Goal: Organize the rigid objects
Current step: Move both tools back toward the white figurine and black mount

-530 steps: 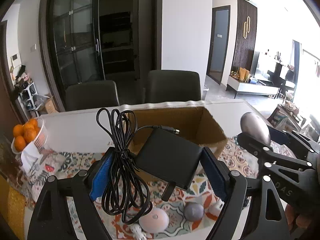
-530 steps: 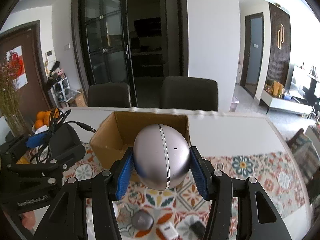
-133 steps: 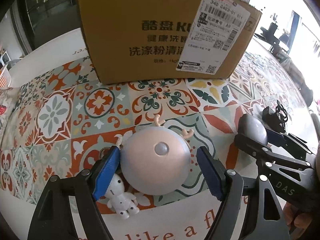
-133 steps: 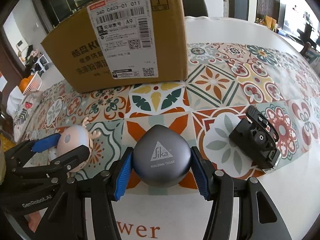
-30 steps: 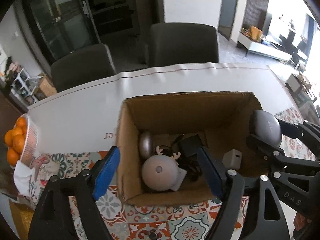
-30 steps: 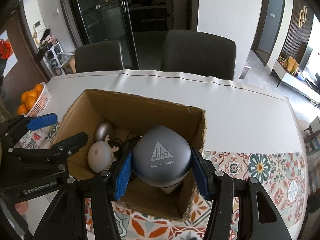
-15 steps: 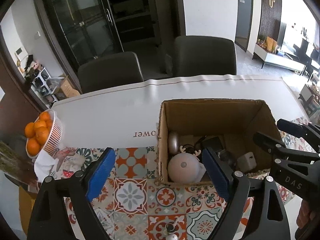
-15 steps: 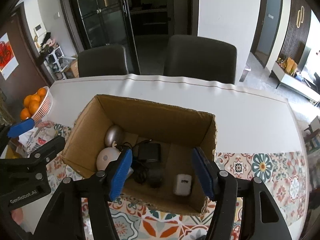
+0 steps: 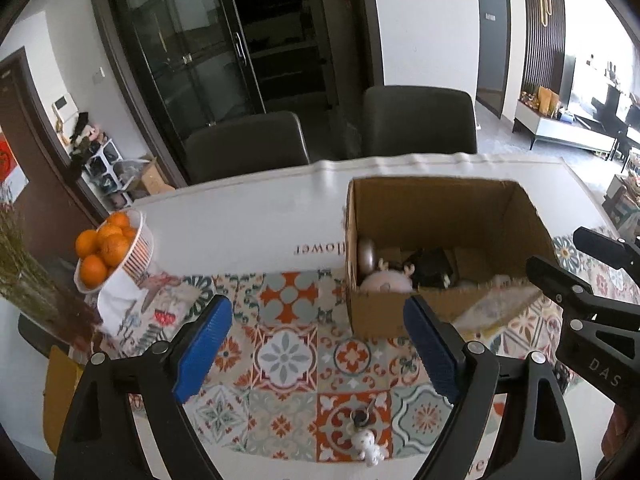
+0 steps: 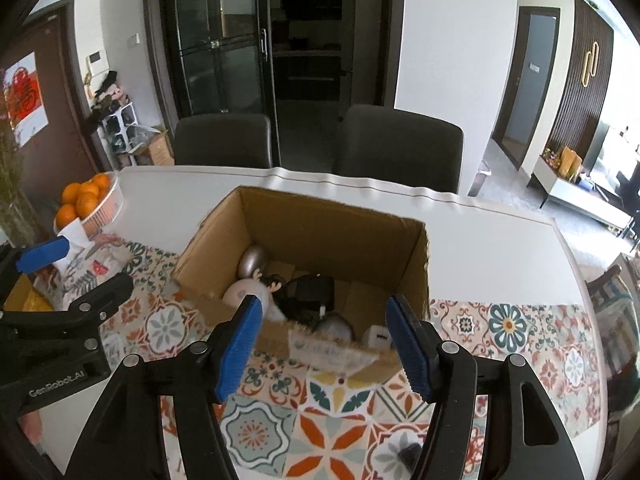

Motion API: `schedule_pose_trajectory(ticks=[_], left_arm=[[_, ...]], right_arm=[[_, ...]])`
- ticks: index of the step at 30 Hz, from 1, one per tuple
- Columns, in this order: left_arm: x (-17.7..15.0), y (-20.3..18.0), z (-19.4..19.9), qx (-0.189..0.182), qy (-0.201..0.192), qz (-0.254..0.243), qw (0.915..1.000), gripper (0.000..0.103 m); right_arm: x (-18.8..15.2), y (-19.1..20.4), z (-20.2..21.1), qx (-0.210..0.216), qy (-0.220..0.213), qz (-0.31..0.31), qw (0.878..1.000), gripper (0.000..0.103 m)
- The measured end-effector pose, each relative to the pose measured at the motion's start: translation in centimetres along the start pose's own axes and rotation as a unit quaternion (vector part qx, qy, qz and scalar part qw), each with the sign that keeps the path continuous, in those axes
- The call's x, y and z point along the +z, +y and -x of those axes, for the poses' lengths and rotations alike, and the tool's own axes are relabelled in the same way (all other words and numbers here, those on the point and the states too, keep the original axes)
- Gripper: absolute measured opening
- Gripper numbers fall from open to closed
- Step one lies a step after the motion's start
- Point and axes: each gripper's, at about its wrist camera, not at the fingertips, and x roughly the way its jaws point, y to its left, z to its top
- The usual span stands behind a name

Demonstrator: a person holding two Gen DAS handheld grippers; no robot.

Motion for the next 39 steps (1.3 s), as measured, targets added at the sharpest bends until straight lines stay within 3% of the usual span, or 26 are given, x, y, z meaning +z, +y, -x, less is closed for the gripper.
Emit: schedule_pose_trajectory(ticks=[6,17,25,33,39], left_arm=[[-2.9,0.2,-0.6,-0.012,0.027,0.013,0.9995,0.087],[-8.1,-0.6,-2.9,-0.040,0.091,0.014,0.9950,0.080],[-10.9,-1.2,-5.2,-0.062,0.140,0.029,0.9878,0.069],[-13.2,-2.0,-7.7,-0.075,0.181,0.031,0.9801,0.067],[-14.7,-2.5,-9.9,-0.079,0.205,0.034,0.9750,0.057]], right_arm=[[-2.4,1.0,0.6,0.002,0.001,0.010,1.000,0.065],[-7.3,1.5,-1.4,0.017,0.045,0.015,0.999,0.065],[-9.9,1.8,-3.1,0.023,0.077,0.013,0.997,0.065],[-11.9,1.8,-5.0,0.024,0.105,0.010,0.994,0.065],[-13.1,1.9,-6.4,0.021,0.123,0.010,0.992,0.065]])
